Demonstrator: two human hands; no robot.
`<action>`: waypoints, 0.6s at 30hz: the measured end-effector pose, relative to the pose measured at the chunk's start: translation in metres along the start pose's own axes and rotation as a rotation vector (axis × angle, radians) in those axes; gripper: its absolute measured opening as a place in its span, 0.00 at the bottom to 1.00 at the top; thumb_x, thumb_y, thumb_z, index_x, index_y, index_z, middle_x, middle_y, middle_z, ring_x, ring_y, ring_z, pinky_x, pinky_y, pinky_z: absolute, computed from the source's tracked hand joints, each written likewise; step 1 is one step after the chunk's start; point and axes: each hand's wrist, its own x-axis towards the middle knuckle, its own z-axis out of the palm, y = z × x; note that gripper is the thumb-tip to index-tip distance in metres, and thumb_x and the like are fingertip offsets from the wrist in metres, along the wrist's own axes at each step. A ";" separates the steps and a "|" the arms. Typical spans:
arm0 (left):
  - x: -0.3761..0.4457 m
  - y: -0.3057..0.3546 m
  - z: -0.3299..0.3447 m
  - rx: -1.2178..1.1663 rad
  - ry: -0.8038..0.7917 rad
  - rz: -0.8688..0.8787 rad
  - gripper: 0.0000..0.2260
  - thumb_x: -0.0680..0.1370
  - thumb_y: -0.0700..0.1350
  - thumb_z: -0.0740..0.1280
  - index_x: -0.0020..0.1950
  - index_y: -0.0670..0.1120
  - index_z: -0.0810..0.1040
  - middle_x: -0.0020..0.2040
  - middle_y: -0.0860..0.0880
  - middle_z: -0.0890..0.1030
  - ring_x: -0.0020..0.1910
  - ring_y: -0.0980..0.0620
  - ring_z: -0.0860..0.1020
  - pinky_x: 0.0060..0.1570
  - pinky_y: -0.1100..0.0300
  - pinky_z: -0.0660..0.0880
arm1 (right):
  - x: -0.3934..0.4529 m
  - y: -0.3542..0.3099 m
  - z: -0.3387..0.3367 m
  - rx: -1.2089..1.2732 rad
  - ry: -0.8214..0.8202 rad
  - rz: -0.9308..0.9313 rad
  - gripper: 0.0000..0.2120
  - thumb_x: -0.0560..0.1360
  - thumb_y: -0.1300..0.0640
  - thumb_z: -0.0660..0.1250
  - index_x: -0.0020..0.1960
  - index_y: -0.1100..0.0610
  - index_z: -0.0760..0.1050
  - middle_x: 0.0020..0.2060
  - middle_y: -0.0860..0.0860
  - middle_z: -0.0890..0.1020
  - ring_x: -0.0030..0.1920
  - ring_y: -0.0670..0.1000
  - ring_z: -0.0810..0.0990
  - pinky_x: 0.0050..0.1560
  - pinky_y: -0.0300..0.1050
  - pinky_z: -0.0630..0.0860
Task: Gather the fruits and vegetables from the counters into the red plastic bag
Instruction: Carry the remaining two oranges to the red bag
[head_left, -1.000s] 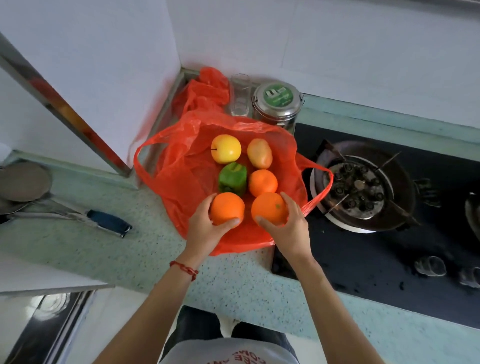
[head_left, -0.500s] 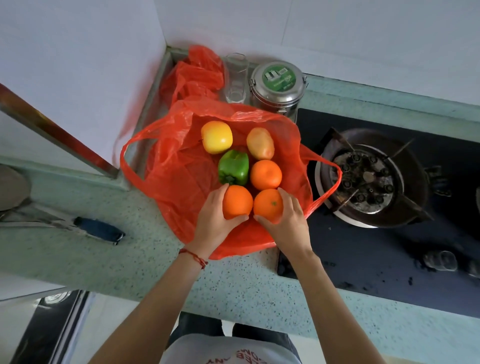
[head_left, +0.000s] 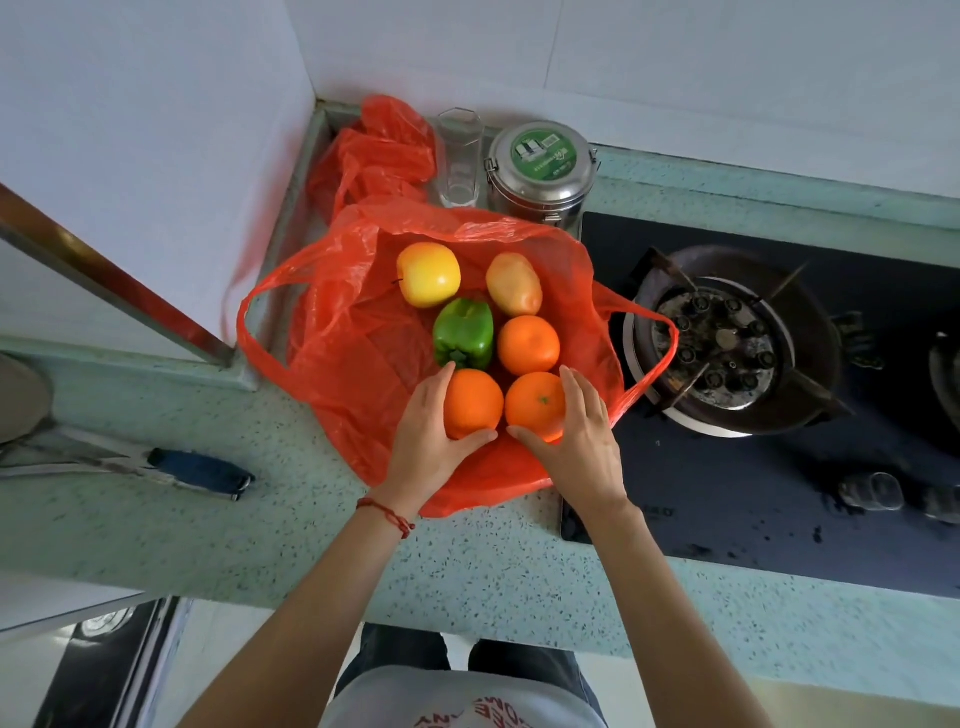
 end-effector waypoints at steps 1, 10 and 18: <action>-0.001 0.000 -0.001 0.002 0.000 0.007 0.40 0.66 0.52 0.75 0.71 0.41 0.62 0.67 0.41 0.69 0.67 0.44 0.68 0.61 0.61 0.63 | -0.002 -0.001 -0.001 -0.001 0.006 -0.005 0.42 0.69 0.41 0.69 0.74 0.55 0.54 0.74 0.53 0.59 0.73 0.52 0.57 0.61 0.53 0.70; -0.018 0.004 -0.014 0.126 0.020 0.178 0.33 0.71 0.60 0.63 0.68 0.39 0.66 0.65 0.38 0.72 0.65 0.39 0.69 0.62 0.50 0.70 | -0.030 -0.005 -0.004 -0.112 0.118 -0.066 0.32 0.73 0.43 0.65 0.72 0.56 0.61 0.72 0.54 0.62 0.72 0.55 0.59 0.57 0.55 0.74; -0.027 0.016 -0.017 0.426 -0.135 0.456 0.29 0.74 0.59 0.58 0.67 0.40 0.69 0.65 0.38 0.73 0.65 0.38 0.70 0.62 0.43 0.70 | -0.083 0.014 -0.012 -0.279 0.305 0.076 0.30 0.75 0.43 0.63 0.69 0.60 0.65 0.68 0.59 0.69 0.70 0.59 0.65 0.67 0.56 0.64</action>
